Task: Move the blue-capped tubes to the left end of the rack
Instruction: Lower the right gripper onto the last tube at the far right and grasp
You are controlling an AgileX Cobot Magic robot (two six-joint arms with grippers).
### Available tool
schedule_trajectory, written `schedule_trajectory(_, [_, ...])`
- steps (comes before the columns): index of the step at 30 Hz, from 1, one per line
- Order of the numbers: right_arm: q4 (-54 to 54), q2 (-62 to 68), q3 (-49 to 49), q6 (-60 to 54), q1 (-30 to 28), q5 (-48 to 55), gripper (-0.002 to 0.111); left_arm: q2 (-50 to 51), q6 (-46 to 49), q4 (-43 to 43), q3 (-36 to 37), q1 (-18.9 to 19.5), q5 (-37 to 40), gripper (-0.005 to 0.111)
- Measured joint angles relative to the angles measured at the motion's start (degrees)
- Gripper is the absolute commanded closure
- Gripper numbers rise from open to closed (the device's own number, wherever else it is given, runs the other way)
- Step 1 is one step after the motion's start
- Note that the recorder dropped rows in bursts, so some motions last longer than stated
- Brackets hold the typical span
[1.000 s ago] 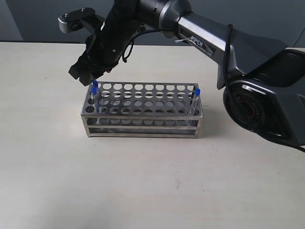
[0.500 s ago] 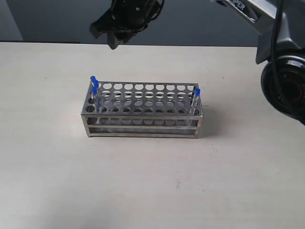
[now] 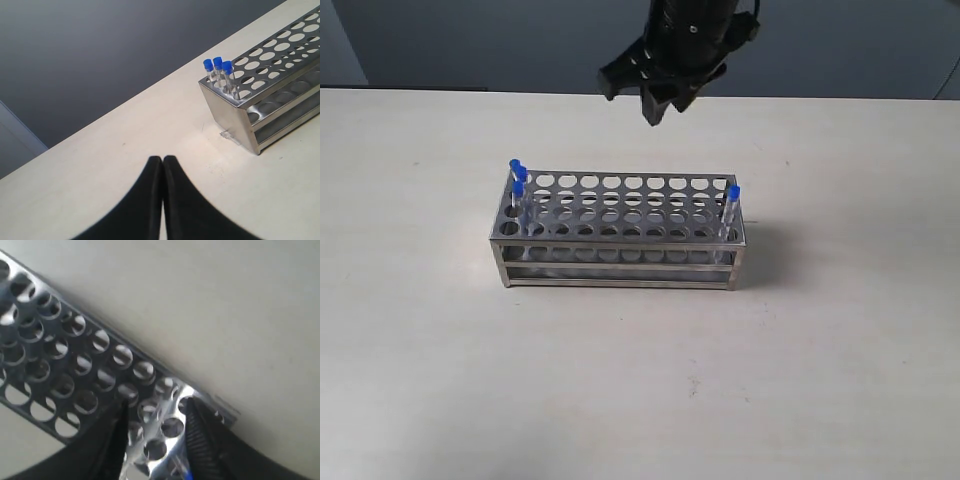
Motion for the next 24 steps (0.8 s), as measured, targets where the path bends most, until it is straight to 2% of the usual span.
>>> schedule_trajectory(7, [-5.00, -7.18, 15.18, 2.53, -0.23, 0.53, 0.070, 0.00, 0.00, 0.00, 0.00, 0.00, 0.00, 0.106])
schedule_trajectory(14, [-5.42, -7.18, 20.90, 3.02, -0.23, 0.36, 0.070, 0.00, 0.00, 0.00, 0.00, 0.00, 0.00, 0.106])
schedule_trajectory(18, [-4.19, -7.18, 22.26, 3.16, -1.04, -3.06, 0.071, 0.00, 0.00, 0.00, 0.00, 0.00, 0.00, 0.106])
schedule_trajectory(23, [-0.45, -6.42, 22.26, 3.26, -3.70, -4.96, 0.109, 0.00, 0.00, 0.00, 0.00, 0.00, 0.00, 0.106])
schedule_trajectory(24, [-0.04, -6.42, 22.26, 3.11, -3.91, -4.96, 0.107, 0.00, 0.00, 0.00, 0.00, 0.00, 0.00, 0.106])
